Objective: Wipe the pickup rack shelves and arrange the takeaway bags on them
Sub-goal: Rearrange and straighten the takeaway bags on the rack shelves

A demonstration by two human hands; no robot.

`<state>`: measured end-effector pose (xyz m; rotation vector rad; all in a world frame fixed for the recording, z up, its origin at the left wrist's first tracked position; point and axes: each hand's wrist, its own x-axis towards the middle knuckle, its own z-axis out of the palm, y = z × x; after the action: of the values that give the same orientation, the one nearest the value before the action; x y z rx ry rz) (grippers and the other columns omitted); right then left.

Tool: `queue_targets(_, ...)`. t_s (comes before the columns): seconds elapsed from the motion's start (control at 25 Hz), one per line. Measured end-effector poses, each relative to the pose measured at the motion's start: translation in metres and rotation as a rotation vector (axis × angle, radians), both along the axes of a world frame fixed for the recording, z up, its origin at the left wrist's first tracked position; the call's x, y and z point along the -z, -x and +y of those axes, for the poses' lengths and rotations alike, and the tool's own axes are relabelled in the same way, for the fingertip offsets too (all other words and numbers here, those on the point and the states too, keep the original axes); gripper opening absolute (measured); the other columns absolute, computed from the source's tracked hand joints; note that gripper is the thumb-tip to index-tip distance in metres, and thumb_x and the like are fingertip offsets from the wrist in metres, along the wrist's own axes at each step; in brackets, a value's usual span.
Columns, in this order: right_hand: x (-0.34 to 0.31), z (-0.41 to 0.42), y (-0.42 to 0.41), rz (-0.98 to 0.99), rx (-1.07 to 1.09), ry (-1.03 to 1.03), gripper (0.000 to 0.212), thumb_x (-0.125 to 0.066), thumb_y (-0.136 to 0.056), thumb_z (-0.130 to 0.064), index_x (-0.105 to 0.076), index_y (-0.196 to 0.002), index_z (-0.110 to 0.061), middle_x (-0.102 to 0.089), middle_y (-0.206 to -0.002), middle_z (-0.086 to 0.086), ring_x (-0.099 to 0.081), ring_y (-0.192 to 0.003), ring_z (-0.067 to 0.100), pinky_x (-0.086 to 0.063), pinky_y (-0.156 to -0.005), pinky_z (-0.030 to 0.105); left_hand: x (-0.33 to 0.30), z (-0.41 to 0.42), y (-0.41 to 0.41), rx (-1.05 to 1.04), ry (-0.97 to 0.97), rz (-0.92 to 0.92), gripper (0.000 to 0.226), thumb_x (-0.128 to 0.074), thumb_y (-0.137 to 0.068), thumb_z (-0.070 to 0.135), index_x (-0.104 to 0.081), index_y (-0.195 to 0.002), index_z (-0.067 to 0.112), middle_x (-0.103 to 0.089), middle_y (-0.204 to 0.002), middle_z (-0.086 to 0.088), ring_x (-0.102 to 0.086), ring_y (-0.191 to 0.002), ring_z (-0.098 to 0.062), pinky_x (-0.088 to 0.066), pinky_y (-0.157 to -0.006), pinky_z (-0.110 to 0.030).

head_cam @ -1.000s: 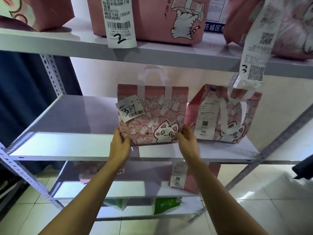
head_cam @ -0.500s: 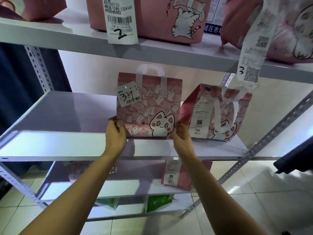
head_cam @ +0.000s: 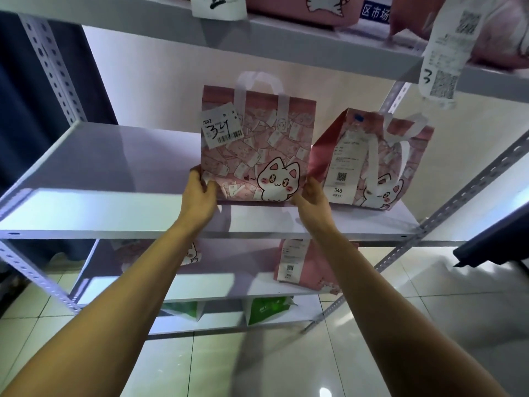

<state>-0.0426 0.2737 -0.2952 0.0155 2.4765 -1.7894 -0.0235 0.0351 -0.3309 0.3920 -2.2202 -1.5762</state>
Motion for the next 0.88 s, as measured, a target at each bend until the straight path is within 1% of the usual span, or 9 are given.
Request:
queue_targets(0.08,0.005,0.005,-0.007,0.019,0.004,-0.037,0.077,-0.065,-0.086,-0.034,-0.030,-0.154,-0.033,-0.052,-0.149,-0.011,-0.051,-0.135,0.016,-0.044,-0.110,0.056,-0.001,0.002,-0.006,-0.008,-0.005,0.032,0.037,-0.043,-0.101,0.021,-0.041,-0.137,0.016,-0.058,-0.121,-0.002,-0.057,-0.104,-0.019,-0.045,-0.083,-0.026)
queue_targets(0.2,0.016,0.014,-0.021,0.087,0.030,-0.069,0.070,-0.063,-0.091,-0.017,-0.035,-0.153,-0.034,-0.052,-0.147,-0.011,-0.050,-0.130,0.012,-0.040,-0.115,0.048,-0.001,0.003,-0.024,-0.046,-0.011,0.051,0.044,-0.045,-0.101,0.017,-0.037,-0.144,0.017,-0.052,-0.140,-0.003,-0.051,-0.121,-0.017,-0.044,-0.100,-0.030)
queue_targets(0.24,0.021,0.016,-0.027,0.105,0.027,-0.066,0.068,-0.063,-0.091,-0.013,-0.037,-0.151,-0.034,-0.052,-0.146,-0.010,-0.050,-0.129,0.011,-0.039,-0.115,0.044,-0.001,0.004,-0.032,-0.066,-0.001,0.055,0.044,-0.046,-0.101,0.017,-0.038,-0.144,0.017,-0.051,-0.142,-0.003,-0.050,-0.124,-0.016,-0.043,-0.101,-0.029)
queue_targets(0.32,0.030,0.019,-0.040,0.122,-0.007,-0.077,0.064,-0.062,-0.093,-0.012,-0.039,-0.149,-0.032,-0.050,-0.146,-0.006,-0.049,-0.129,0.012,-0.038,-0.113,0.039,0.002,0.007,-0.050,-0.094,0.012,0.070,0.039,-0.048,-0.100,0.017,-0.045,-0.139,0.017,-0.054,-0.137,0.000,-0.054,-0.119,-0.007,-0.044,-0.093,-0.017)
queue_targets(0.36,0.034,0.020,-0.047,0.126,-0.030,-0.083,0.062,-0.061,-0.094,-0.012,-0.039,-0.149,-0.031,-0.050,-0.146,-0.003,-0.048,-0.130,0.012,-0.039,-0.111,0.036,0.005,0.010,-0.060,-0.098,0.011,0.082,0.034,-0.048,-0.100,0.016,-0.050,-0.133,0.017,-0.056,-0.132,0.001,-0.056,-0.111,0.005,-0.043,-0.085,-0.007)
queue_targets(0.44,0.042,0.020,-0.059,0.122,-0.080,-0.099,0.058,-0.061,-0.096,-0.011,-0.041,-0.147,-0.030,-0.051,-0.145,0.000,-0.048,-0.129,0.012,-0.041,-0.106,0.030,0.013,0.017,-0.081,-0.114,0.010,0.077,0.028,-0.045,-0.099,0.012,-0.058,-0.122,0.019,-0.060,-0.126,0.002,-0.056,-0.100,0.017,-0.044,-0.076,-0.001)
queue_targets(0.56,0.055,0.022,-0.077,0.149,-0.123,-0.161,0.054,-0.060,-0.098,-0.012,-0.044,-0.145,-0.033,-0.053,-0.144,-0.003,-0.050,-0.129,0.011,-0.044,-0.107,0.031,0.023,0.029,-0.112,-0.112,0.027,0.046,0.028,-0.046,-0.096,0.009,-0.065,-0.111,0.023,-0.066,-0.117,0.008,-0.060,-0.106,0.000,-0.051,-0.092,-0.021)
queue_targets(0.64,0.069,0.018,-0.093,0.163,-0.198,-0.195,0.051,-0.058,-0.098,-0.014,-0.046,-0.142,-0.036,-0.055,-0.142,-0.006,-0.052,-0.128,0.010,-0.044,-0.107,0.032,0.033,0.036,-0.141,-0.129,-0.004,0.001,0.027,-0.047,-0.094,0.009,-0.067,-0.108,0.021,-0.069,-0.111,0.009,-0.062,-0.106,-0.005,-0.051,-0.093,-0.026)
queue_targets(0.88,0.130,-0.009,-0.149,0.137,-0.271,-0.157,0.042,-0.055,-0.096,-0.013,-0.057,-0.136,-0.025,-0.063,-0.132,-0.006,-0.058,-0.120,0.007,-0.048,-0.106,0.031,0.084,0.041,-0.232,-0.190,0.000,-0.127,0.030,-0.046,-0.091,0.004,-0.068,-0.103,0.020,-0.070,-0.104,0.014,-0.061,-0.097,0.003,-0.044,-0.077,-0.008)
